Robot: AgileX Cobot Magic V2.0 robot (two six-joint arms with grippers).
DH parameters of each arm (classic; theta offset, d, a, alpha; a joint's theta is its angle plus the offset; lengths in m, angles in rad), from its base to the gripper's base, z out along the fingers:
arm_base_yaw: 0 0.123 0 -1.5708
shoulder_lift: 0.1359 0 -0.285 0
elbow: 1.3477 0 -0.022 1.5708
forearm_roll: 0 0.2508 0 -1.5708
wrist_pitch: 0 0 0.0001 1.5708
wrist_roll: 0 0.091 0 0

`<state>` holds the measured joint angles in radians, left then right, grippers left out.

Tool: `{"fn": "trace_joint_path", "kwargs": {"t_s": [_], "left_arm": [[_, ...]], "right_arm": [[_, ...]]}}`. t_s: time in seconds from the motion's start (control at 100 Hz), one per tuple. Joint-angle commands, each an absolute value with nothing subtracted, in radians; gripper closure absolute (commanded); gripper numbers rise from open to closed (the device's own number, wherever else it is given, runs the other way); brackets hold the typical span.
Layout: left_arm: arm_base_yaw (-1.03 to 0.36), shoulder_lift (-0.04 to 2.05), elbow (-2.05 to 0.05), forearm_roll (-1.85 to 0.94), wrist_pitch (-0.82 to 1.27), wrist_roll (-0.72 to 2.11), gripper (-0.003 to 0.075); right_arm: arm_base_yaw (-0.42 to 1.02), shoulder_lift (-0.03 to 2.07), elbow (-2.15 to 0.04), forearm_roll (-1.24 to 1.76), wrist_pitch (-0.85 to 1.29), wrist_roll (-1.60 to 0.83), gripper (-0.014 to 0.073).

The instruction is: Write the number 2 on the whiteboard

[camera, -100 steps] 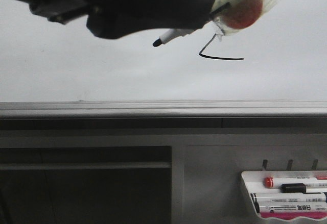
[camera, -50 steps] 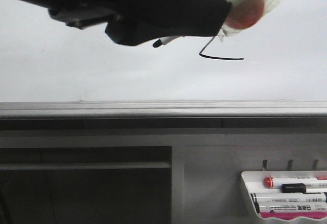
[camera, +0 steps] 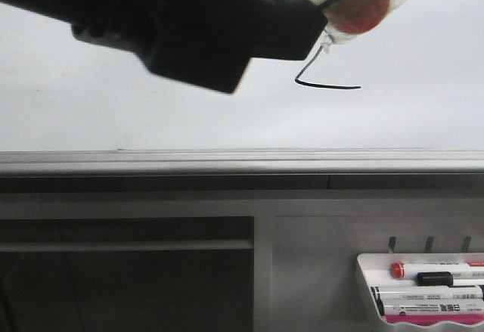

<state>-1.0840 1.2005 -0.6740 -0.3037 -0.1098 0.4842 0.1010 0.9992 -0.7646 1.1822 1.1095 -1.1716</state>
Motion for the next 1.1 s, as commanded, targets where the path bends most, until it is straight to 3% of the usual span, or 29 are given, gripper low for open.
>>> {"fn": "trace_joint_path", "kwargs": {"t_s": [0.0,0.07,0.19,0.27,0.44,0.68,0.89,1.09], "left_arm": [[-1.084,1.182,-0.713,-0.346,-0.218,0.446,0.0741],[-1.084,1.181,-0.713,-0.346,-0.218,0.446,0.0741],[-1.084,1.179,-0.713,-0.367,-0.212,0.446,0.0741],[-1.084,1.177,-0.713,-0.379,-0.21,0.446,0.0741],[-1.062,1.146,-0.689,-0.471,-0.259,0.446,0.0741],[-0.991,1.113,-0.587,-0.784,-0.583,0.446,0.0741],[-0.981,1.257,-0.636,-0.833,-0.726,0.439,0.0741],[-0.934,1.406,-0.74,-0.85,-0.72,0.439,0.0741]], "right_arm": [[0.101,0.99,-0.792,1.25,1.192,-1.175,0.0582],[0.101,0.99,-0.792,1.253,1.194,-1.175,0.0483],[0.099,0.99,-0.794,1.264,1.163,-1.154,0.0232],[0.097,0.988,-0.805,1.266,1.113,-1.139,0.0144],[0.097,0.945,-0.817,1.255,0.998,-1.129,0.0137],[0.097,0.86,-0.812,1.199,0.841,-1.06,0.0138],[0.097,0.845,-0.812,1.204,0.814,-1.042,0.0138],[0.097,0.844,-0.812,1.204,0.839,-1.033,0.0138]]}}
